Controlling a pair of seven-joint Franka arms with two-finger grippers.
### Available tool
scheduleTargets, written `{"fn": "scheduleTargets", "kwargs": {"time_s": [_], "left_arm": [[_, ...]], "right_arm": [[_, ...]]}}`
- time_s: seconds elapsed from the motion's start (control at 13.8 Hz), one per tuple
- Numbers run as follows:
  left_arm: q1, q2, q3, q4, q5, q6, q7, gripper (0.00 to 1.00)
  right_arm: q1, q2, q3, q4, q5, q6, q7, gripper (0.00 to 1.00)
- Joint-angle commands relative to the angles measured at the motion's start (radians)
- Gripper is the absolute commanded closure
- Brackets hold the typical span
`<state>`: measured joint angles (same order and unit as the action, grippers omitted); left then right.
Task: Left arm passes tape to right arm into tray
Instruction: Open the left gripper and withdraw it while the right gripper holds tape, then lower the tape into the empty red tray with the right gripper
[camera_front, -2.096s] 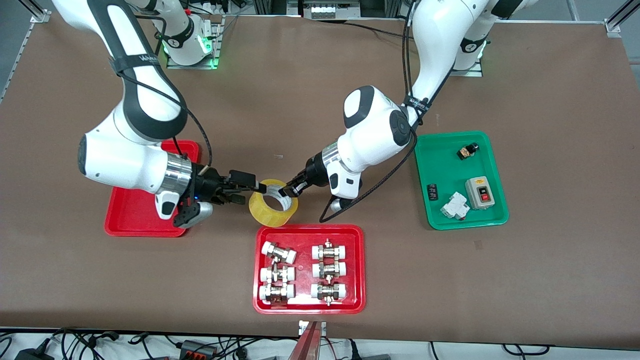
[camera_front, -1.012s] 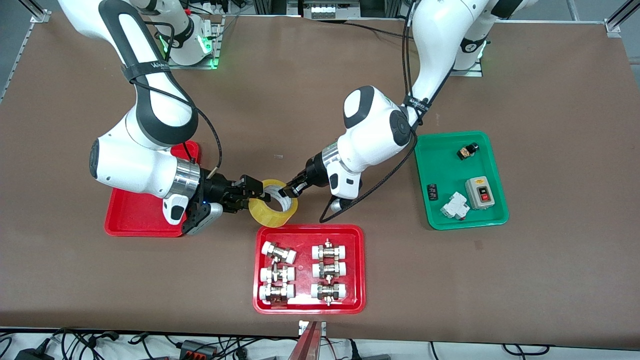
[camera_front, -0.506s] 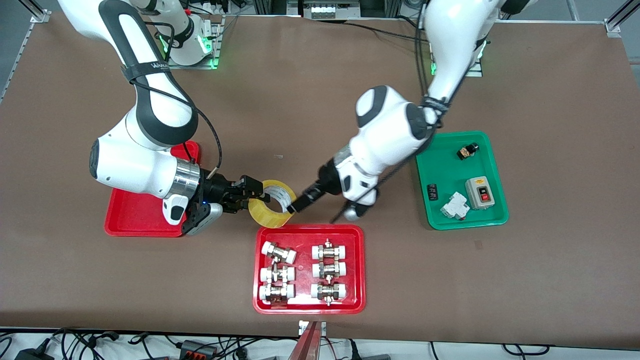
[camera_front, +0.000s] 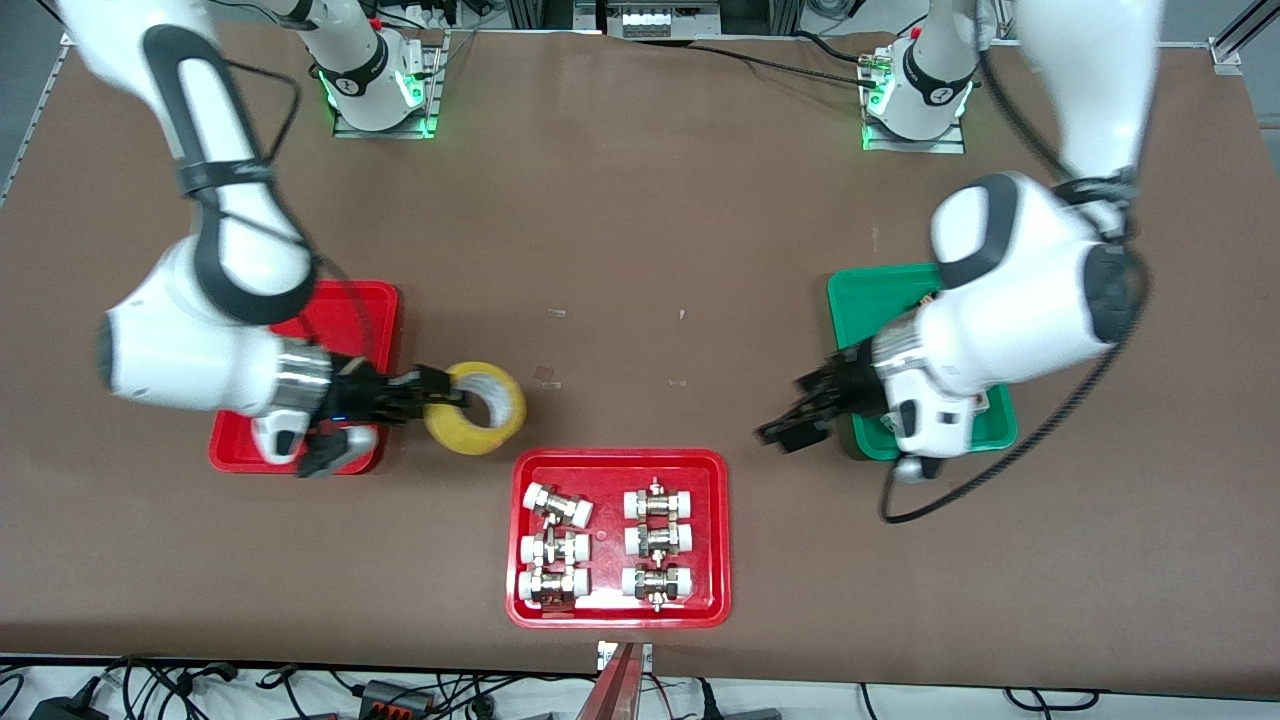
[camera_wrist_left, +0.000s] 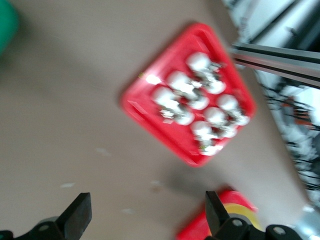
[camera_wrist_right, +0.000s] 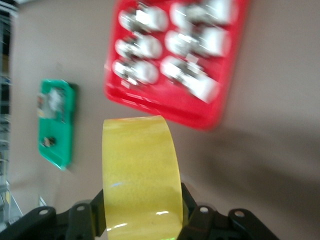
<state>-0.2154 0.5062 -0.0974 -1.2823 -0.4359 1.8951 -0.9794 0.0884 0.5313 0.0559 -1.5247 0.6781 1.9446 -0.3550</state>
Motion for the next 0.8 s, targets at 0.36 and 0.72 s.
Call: {"fn": "scheduleTargets", "kwargs": {"time_s": [0.36, 0.72], "left_arm": [[0.114, -0.153, -0.019, -0.032, 0.532, -0.55, 0.483, 0.0], [0.185, -0.239, -0.022, -0.197, 0.565, -0.475, 0.62, 0.0]], "right_arm": [[-0.295, -0.002, 0.012, -0.126, -0.18, -0.199, -0.281, 1.0], [-0.361, 0.096, 0.012, -0.14, -0.239, -0.199, -0.386, 1.0]]}}
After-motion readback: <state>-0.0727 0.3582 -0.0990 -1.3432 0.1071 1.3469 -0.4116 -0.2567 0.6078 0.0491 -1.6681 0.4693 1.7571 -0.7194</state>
